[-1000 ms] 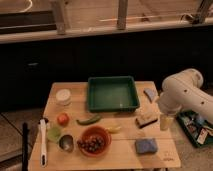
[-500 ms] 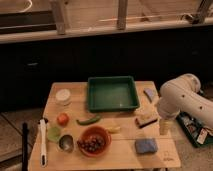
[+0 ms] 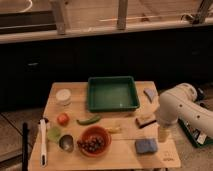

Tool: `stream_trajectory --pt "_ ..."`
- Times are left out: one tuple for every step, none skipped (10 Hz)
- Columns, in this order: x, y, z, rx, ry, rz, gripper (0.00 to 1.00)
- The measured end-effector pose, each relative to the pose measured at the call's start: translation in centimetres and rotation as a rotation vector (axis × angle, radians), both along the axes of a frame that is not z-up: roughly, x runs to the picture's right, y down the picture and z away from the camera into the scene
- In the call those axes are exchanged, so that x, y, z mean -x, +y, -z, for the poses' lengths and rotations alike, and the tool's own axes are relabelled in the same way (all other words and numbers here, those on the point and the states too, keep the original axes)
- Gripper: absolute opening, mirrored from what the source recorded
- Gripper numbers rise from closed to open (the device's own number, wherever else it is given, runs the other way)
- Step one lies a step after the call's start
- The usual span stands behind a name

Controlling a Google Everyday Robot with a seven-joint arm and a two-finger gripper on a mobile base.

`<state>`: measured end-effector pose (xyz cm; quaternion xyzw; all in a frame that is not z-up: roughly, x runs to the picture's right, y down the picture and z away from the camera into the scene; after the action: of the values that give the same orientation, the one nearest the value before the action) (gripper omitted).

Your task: Wipe tray with sponge

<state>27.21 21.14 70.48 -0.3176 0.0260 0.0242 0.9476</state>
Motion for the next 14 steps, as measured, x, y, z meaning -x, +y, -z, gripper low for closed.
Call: stream_trajectory --pt "0.2 1.1 -0.6 0.005 -0.006 0.0 0.8" --pt "0.2 1.7 -1.0 0.008 -0.008 0.002 0.8" --pt "0.4 2.1 -1.2 0.012 -0.013 0.001 0.8" --pt "0.4 2.4 -1.4 0.017 -0.015 -0.002 0.8" --pt "0.4 2.6 -1.6 0.019 -0.019 0.0 0.8" --pt "0.5 3.1 -1.8 0.025 -0.025 -0.001 0.8" --pt "0.5 3.8 -2.3 0.033 -0.031 -0.004 0.8" --pt "0.5 4.4 -2.8 0.037 -0.035 -0.005 0.8" --pt "0.6 4.8 -3.1 0.042 -0.041 -0.004 0.8" --pt "0.7 5.5 -3.5 0.048 -0.046 -0.004 0.8" --pt "0.7 5.7 -3.7 0.048 -0.048 -0.004 0.8" --pt "0.8 6.0 -3.8 0.052 -0.053 -0.003 0.8" --pt "1.1 6.4 -4.0 0.056 -0.059 -0.002 0.8" --pt "1.2 6.6 -4.2 0.06 -0.064 -0.001 0.8"
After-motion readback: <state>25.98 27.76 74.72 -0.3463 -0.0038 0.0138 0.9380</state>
